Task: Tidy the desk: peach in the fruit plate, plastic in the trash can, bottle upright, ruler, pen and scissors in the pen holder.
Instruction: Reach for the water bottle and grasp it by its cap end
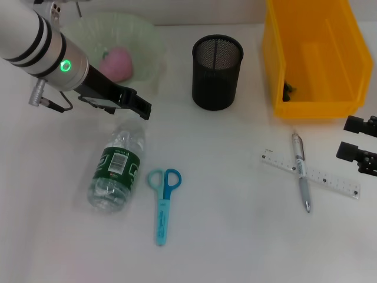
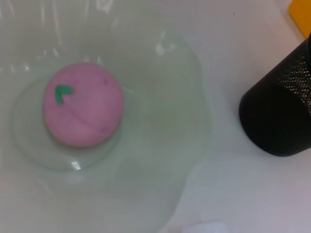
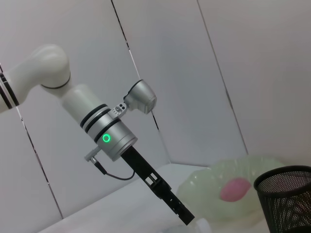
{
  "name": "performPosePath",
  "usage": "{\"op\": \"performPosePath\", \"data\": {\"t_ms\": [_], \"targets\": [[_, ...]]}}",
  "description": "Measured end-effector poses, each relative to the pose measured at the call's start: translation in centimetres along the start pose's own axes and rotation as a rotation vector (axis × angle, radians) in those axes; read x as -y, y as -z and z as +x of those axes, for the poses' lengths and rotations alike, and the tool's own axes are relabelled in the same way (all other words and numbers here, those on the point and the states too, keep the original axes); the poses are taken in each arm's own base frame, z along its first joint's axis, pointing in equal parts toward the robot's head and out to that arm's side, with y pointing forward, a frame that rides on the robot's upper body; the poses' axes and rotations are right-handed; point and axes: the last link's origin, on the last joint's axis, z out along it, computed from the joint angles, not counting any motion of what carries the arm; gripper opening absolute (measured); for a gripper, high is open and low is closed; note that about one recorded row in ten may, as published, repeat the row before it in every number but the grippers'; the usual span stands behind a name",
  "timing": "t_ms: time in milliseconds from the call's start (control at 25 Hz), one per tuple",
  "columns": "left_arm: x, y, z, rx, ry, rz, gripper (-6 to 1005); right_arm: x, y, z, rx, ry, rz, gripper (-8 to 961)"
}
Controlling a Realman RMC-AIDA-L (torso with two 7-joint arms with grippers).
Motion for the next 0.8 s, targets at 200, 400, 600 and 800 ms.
{"op": "performPosePath", "data": {"t_ms": [200, 400, 600, 800], "targets": [[0.2, -0.8, -0.3, -0.006, 0.013, -0.001, 805, 0.0, 0.3, 0.0, 0.006, -0.002, 0.013, 741], [0.1, -1.5, -0.6, -0.004, 0.003, 0.001, 802, 0.0, 0.3, 0.0, 0.006, -0.001, 0.012, 741], [-0.3, -2.3, -0.8, -0.025, 0.003, -0.019, 798, -0.1, 0.3, 0.1, 0.009, -0.002, 0.009, 742], [-0.5, -2.7, -0.8, -0.032, -0.01, -0.012, 795, -0.1, 0.3, 0.1, 0.012, -0.003, 0.007, 742]]}}
